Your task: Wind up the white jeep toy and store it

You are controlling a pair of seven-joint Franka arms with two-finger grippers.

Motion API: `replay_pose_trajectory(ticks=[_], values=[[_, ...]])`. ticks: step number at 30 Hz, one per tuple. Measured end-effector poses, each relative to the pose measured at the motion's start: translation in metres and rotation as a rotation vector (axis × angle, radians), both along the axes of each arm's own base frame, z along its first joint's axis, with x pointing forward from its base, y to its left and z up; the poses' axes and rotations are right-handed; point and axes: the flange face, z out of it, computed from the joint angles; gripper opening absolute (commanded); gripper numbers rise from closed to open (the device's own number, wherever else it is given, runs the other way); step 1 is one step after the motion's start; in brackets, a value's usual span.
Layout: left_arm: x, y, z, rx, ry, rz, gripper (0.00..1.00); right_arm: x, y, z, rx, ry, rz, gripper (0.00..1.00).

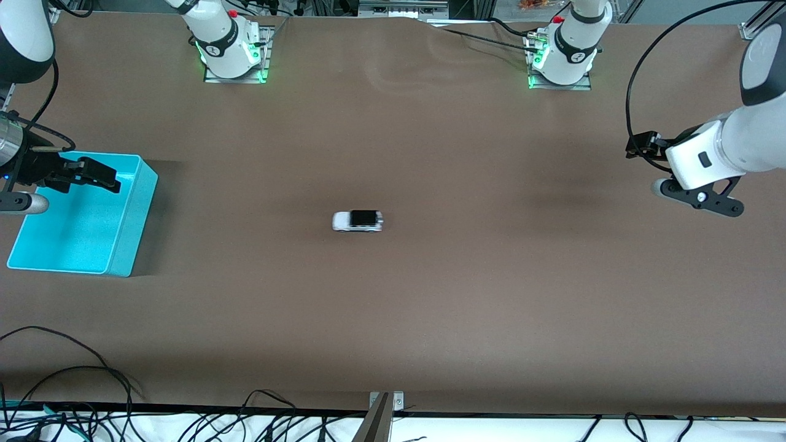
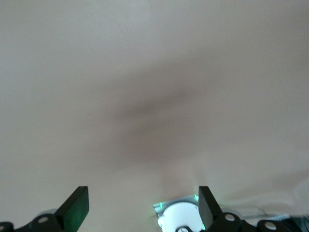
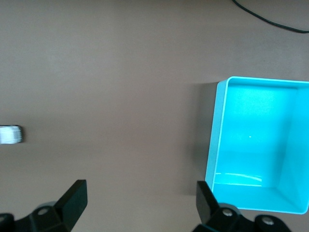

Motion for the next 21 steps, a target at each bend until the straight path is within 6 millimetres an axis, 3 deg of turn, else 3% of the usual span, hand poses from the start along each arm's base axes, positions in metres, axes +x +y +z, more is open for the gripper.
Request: replay_pose_trajectory(ticks=[4, 10, 14, 21], values=[[0.000, 0.009, 0.021, 0.025, -0.082, 0.033, 1.00, 0.001, 0.001, 0.002, 0.000, -0.008, 0.001, 1.00], [-0.011, 0.037, 0.044, -0.028, -0.181, 0.108, 1.00, 0.000, 0.001, 0.008, 0.000, -0.019, 0.002, 1.00], [-0.029, 0.047, 0.041, -0.041, -0.214, 0.130, 1.00, 0.000, 0.002, 0.011, 0.000, -0.024, 0.004, 1.00], [-0.053, 0.042, 0.027, -0.042, -0.193, 0.125, 1.00, -0.003, 0.004, 0.018, 0.001, -0.034, 0.007, 1.00]])
